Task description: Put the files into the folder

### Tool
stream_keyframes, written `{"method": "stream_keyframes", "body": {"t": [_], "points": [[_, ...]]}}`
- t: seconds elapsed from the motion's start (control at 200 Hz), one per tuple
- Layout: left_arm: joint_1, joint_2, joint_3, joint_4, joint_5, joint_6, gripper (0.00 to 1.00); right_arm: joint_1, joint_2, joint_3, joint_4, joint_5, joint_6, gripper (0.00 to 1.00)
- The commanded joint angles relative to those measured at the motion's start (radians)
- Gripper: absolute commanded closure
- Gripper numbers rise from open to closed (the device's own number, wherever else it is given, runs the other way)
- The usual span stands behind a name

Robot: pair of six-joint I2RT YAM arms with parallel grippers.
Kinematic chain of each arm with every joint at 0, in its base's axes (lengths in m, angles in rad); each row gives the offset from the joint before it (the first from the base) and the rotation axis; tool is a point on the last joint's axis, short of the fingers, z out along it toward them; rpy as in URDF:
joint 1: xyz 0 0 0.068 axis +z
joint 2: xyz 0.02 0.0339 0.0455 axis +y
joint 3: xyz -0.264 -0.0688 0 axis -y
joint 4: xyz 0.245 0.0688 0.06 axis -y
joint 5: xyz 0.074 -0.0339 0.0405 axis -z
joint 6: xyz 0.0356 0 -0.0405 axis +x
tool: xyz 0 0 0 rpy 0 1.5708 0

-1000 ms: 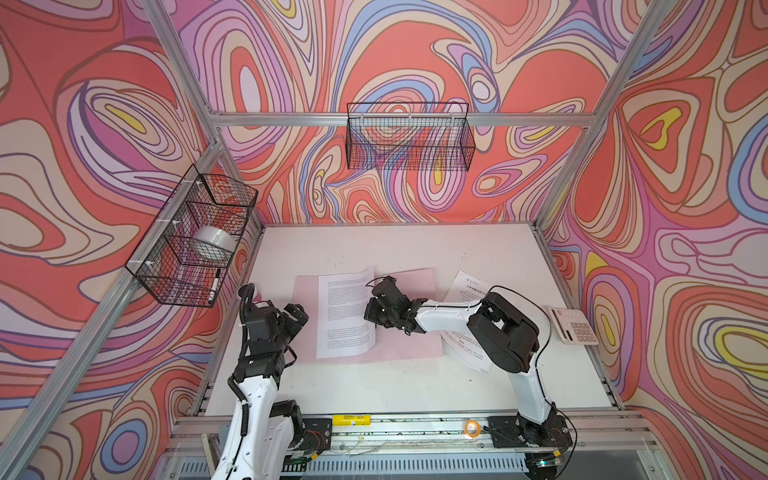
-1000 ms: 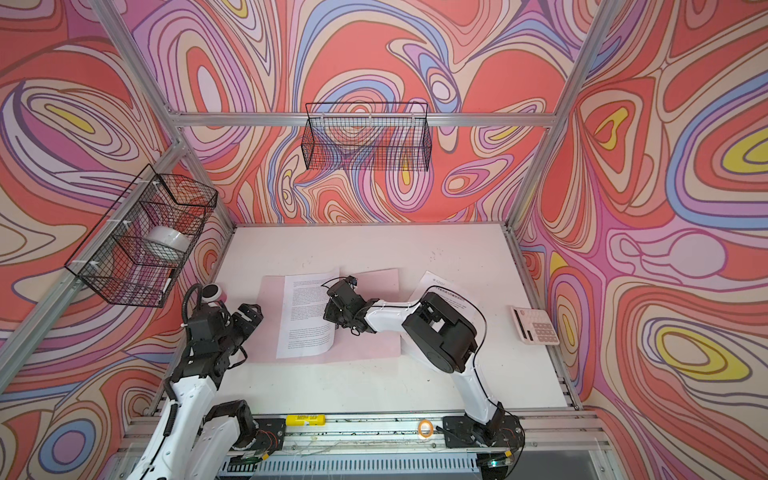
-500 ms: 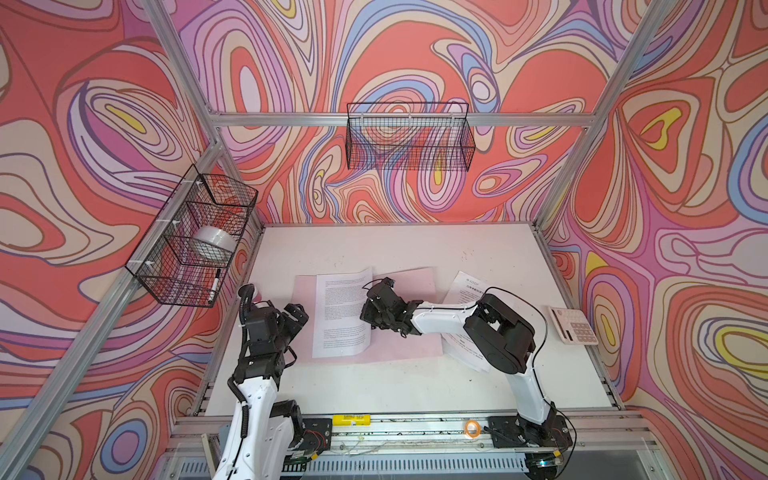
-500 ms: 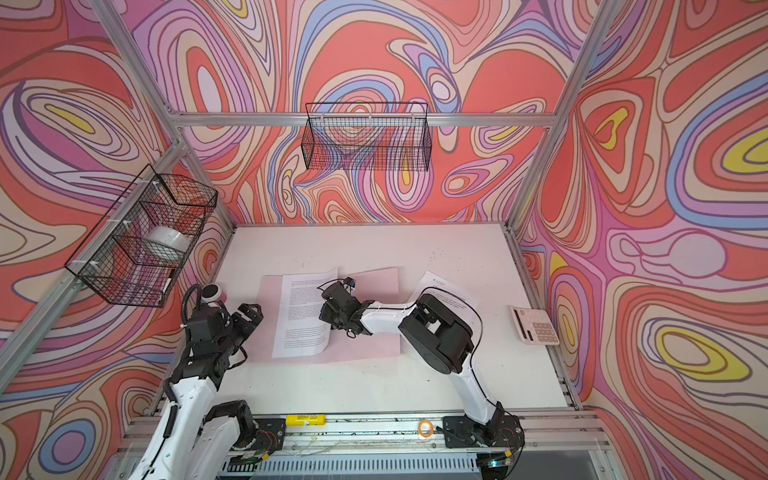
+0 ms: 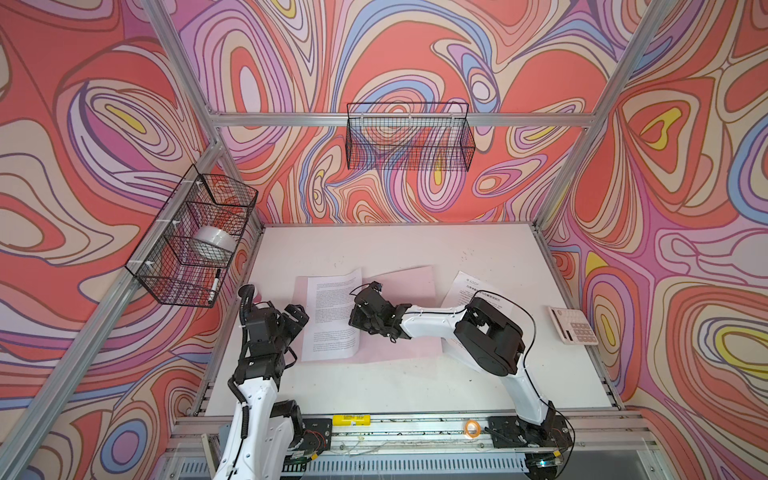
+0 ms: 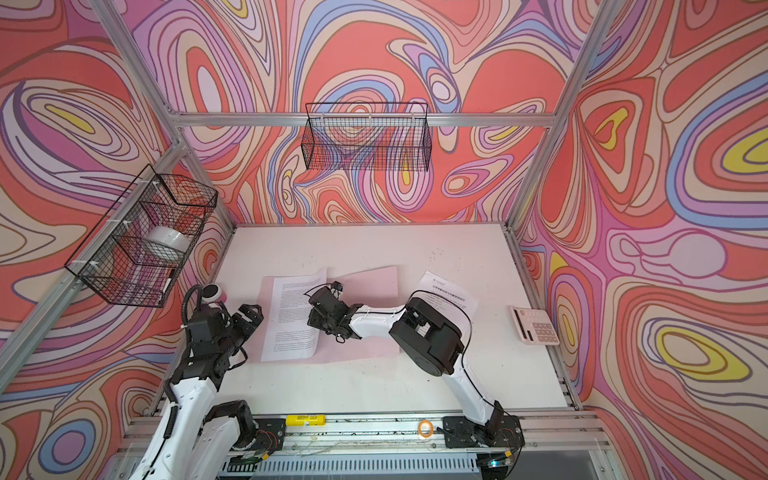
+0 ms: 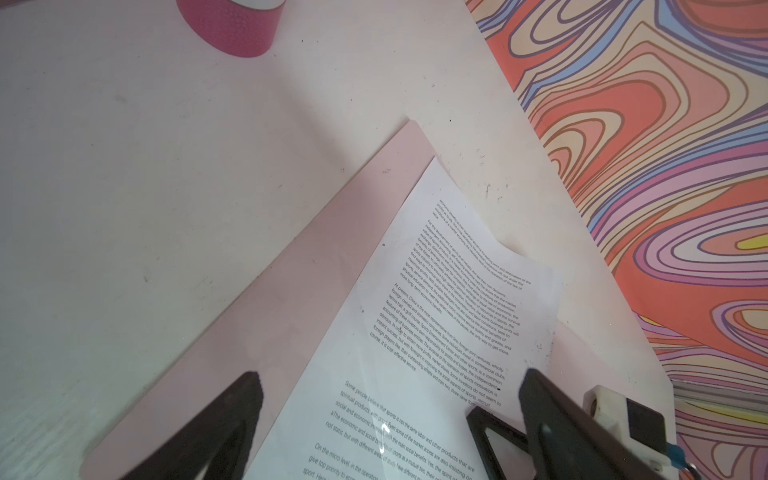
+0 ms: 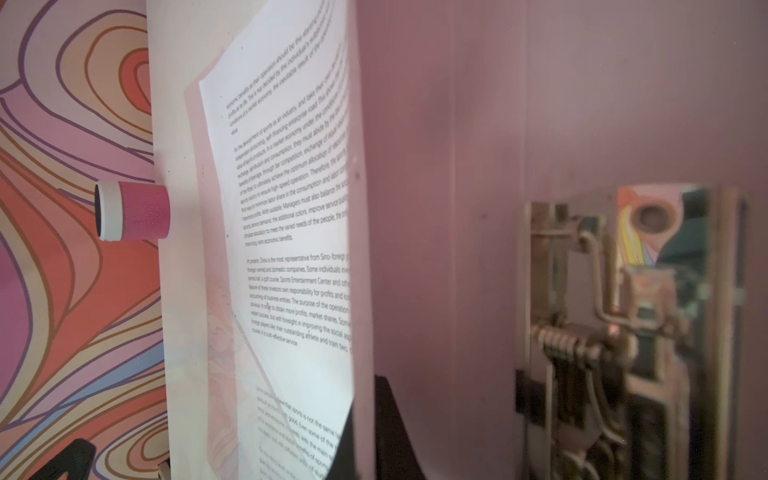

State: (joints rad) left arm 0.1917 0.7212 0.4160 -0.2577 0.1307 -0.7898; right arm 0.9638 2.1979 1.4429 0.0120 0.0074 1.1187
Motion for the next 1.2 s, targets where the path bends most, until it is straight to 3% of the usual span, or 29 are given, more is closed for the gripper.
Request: {"method": "stream_keyframes", "body": {"t": [0.0, 0.356, 0.491, 0.626, 1.197], "points": [[0.007, -0.011, -0.009, 0.004, 0.002, -0.008, 0.03, 0.005, 0.032, 0.009, -0.008, 0.02, 0.013, 1.0], [0.008, -0.017, 0.0, 0.002, -0.004, -0.005, 0.04, 0.006, -0.003, -0.019, -0.056, 0.021, -0.012, 1.0], [0.007, -0.016, 0.001, 0.002, -0.005, -0.005, 0.04, 0.003, -0.082, -0.074, -0.117, 0.051, -0.068, 0.69], [0.006, -0.019, 0.001, 0.002, -0.004, -0.006, 0.04, 0.004, -0.119, -0.107, -0.153, 0.007, -0.104, 0.54], [0.006, -0.016, 0.002, -0.012, -0.008, 0.0, 0.04, 0.0, -0.272, -0.28, -0.193, -0.065, -0.084, 0.56]]}}
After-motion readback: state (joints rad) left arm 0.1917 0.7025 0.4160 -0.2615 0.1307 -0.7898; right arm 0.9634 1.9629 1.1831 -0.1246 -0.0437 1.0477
